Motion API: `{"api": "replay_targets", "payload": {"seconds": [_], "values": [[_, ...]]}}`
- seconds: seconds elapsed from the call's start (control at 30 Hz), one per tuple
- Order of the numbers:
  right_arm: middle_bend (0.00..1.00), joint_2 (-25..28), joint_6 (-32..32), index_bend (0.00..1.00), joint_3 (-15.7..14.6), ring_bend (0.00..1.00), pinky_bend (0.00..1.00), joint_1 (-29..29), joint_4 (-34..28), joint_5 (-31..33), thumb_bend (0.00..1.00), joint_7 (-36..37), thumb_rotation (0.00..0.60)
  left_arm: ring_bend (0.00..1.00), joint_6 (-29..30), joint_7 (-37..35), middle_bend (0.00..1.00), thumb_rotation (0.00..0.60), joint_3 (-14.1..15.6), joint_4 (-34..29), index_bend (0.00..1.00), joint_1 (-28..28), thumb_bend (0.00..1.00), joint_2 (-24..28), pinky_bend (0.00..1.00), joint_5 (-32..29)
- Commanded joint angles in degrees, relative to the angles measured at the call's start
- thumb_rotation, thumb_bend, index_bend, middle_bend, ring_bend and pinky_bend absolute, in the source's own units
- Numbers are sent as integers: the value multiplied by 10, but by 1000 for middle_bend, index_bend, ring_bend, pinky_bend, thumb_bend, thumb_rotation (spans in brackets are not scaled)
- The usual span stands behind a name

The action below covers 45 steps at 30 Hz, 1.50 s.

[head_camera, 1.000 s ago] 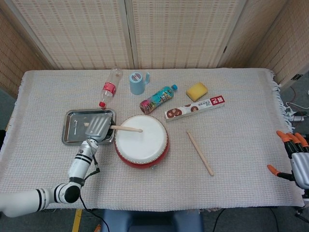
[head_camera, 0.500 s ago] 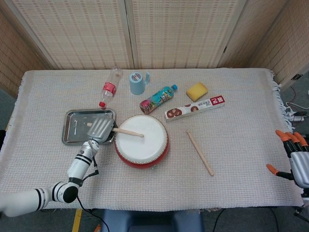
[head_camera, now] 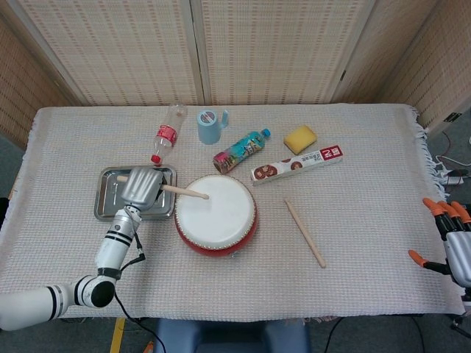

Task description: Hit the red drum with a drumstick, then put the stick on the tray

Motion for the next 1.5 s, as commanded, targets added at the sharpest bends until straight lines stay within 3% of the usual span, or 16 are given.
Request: {"api": "replay_targets", "payload": {"seconds": [0.03, 0.43, 0.67, 1.0, 1.1, 1.23, 1.37, 1.5], "values": [[113, 0, 1, 0, 0, 0, 21, -1, 0, 0, 156, 0, 600, 1000, -24, -66, 1000, 600, -24, 57, 1000, 5, 703, -8, 1000, -20], [113, -1, -4, 0, 0, 0, 21, -1, 0, 5, 156, -2, 600, 1000, -104, -146, 1000, 600, -23, 254, 1000, 8, 701, -68, 1000, -48], [113, -3, -13, 0, 1, 0, 21, 3, -2, 9, 157, -8, 600, 1000, -147, -177, 1000, 600, 7, 319, 1000, 7, 698, -94, 1000, 1], [113, 0, -17, 0, 4, 0, 21, 4, -10, 16, 156, -18, 600, 917, -194, -180, 969, 600, 7, 405, 986, -10, 686, -142, 996, 3], [113, 0, -18, 0, 4, 0, 21, 4, -11, 17, 157, -19, 600, 871, -210, -168, 921, 600, 1, 424, 946, -15, 685, -150, 962, -12], [113, 0, -18, 0, 5, 0, 21, 4, -11, 20, 156, -19, 600, 711, -217, -149, 765, 600, -4, 429, 830, -18, 679, -151, 821, -26], [113, 0, -20, 0, 5, 0, 21, 5, -10, 20, 156, -18, 600, 506, -211, -134, 580, 600, -8, 420, 661, -16, 666, -148, 603, -37], [113, -1, -21, 0, 5, 0, 21, 6, -9, 19, 156, -17, 600, 379, -203, -116, 435, 600, -11, 397, 491, -14, 631, -138, 520, -45]]}}
